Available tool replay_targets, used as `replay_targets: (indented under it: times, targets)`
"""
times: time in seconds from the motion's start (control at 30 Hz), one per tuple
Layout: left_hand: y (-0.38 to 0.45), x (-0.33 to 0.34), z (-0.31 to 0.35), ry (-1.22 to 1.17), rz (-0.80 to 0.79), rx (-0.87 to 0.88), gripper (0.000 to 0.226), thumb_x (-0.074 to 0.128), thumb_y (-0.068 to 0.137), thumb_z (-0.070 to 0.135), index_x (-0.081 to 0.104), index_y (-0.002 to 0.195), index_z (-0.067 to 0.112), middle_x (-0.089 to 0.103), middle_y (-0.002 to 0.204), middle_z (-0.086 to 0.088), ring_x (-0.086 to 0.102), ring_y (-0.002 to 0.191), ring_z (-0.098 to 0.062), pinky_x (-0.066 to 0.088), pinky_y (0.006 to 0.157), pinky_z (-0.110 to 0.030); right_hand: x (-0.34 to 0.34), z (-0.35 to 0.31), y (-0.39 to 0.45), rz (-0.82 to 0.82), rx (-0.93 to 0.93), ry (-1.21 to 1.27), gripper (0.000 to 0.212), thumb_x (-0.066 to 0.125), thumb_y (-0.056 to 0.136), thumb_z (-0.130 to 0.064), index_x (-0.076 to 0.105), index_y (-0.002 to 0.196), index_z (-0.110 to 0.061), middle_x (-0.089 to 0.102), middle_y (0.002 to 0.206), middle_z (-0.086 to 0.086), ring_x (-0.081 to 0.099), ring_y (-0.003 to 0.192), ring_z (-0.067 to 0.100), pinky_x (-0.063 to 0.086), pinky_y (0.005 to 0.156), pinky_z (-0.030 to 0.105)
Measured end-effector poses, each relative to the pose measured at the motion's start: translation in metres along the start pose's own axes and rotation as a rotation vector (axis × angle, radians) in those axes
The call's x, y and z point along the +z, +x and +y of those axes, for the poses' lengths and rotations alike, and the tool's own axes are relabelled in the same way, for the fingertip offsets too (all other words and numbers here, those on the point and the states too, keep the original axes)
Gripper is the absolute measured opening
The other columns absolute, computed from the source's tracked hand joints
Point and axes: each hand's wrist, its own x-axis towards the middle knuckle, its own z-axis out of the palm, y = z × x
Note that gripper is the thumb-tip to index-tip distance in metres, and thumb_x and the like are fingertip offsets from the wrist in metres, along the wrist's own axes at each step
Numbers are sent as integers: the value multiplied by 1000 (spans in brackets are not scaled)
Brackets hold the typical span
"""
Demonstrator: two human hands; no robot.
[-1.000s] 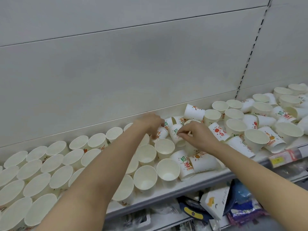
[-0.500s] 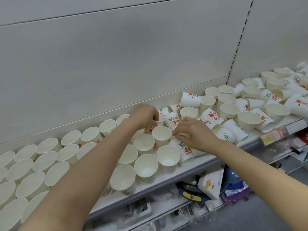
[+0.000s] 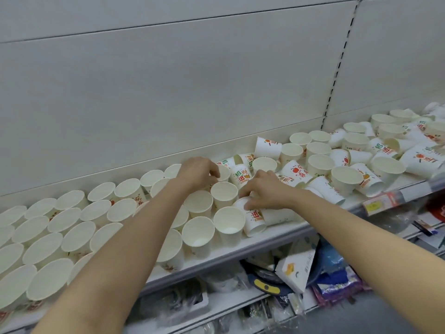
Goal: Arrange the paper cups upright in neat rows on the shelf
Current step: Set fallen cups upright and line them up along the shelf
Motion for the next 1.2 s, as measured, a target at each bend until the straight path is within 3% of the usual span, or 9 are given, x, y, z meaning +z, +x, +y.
replay_targets:
  times: [0.13, 0.23, 0.37, 0.6, 0.77, 0.97, 1.07, 1.13, 1.2]
  targets:
    - [-11, -1, 5, -99, 77, -108, 19, 72, 82, 31, 74, 101, 31, 70, 104, 9, 63, 95, -14, 47, 79, -27, -3, 1, 6, -21, -35, 65, 12, 66, 80, -46, 64, 86, -36, 56, 89, -17, 39, 105, 16, 25, 95, 41]
    - [-19, -4, 12, -158, 113, -159, 15, 71, 83, 31, 73, 97, 31, 70, 100, 13, 64, 89, -11, 47, 74, -27, -9, 6, 4, 12, -30, 162, 12, 70, 79, -44, 67, 81, -32, 63, 85, -17, 46, 97, 12, 26, 97, 41]
    - [-27, -5, 26, -207, 128, -209, 13, 70, 85, 31, 74, 97, 30, 66, 92, 16, 61, 83, -8, 46, 72, -28, -9, 8, -8, 174, -76, 194, 10, 74, 76, -40, 67, 74, -33, 64, 82, -17, 46, 92, 9, 26, 94, 36]
    - [-27, -6, 50, -196, 128, -251, 13, 70, 85, 32, 74, 98, 31, 67, 96, 13, 63, 87, -8, 52, 80, -34, 12, 13, -23, 280, -297, -25, 16, 67, 83, -39, 72, 90, -26, 67, 92, -7, 49, 100, 18, 26, 93, 36]
    - [-10, -8, 56, -172, 111, -269, 14, 70, 85, 33, 73, 99, 32, 71, 101, 15, 65, 90, -9, 52, 83, -33, 13, 23, -27, 331, -410, 79, 22, 69, 80, -43, 72, 93, -26, 67, 90, -10, 51, 93, 16, 30, 88, 34]
    - [30, -20, 55, -92, 124, -261, 17, 65, 88, 31, 72, 104, 30, 69, 101, 15, 63, 94, -11, 47, 76, -26, -10, 47, -20, 489, -384, 77, 8, 71, 80, -30, 73, 85, -24, 69, 83, -11, 56, 85, 18, 39, 78, 35]
    - [56, -22, 59, -53, 133, -240, 19, 64, 88, 28, 72, 106, 30, 70, 108, 11, 62, 103, -15, 47, 81, -28, -30, 73, 1, 522, -302, -4, 7, 74, 77, -22, 73, 84, -21, 70, 82, -8, 58, 83, 24, 43, 75, 38]
    - [73, -21, 60, 11, 115, -209, 21, 64, 88, 25, 71, 108, 30, 70, 112, 8, 61, 107, -17, 47, 84, -29, -48, 90, 22, 486, -246, -104, 17, 75, 75, -17, 73, 92, -19, 71, 91, -3, 58, 90, 30, 42, 80, 40]
    - [85, -18, 57, 89, 54, -163, 24, 63, 89, 23, 70, 110, 31, 68, 114, 5, 59, 110, -19, 47, 86, -30, -64, 102, 44, 377, -214, -254, 32, 69, 82, -19, 66, 114, -21, 66, 113, -3, 50, 106, 27, 37, 87, 37]
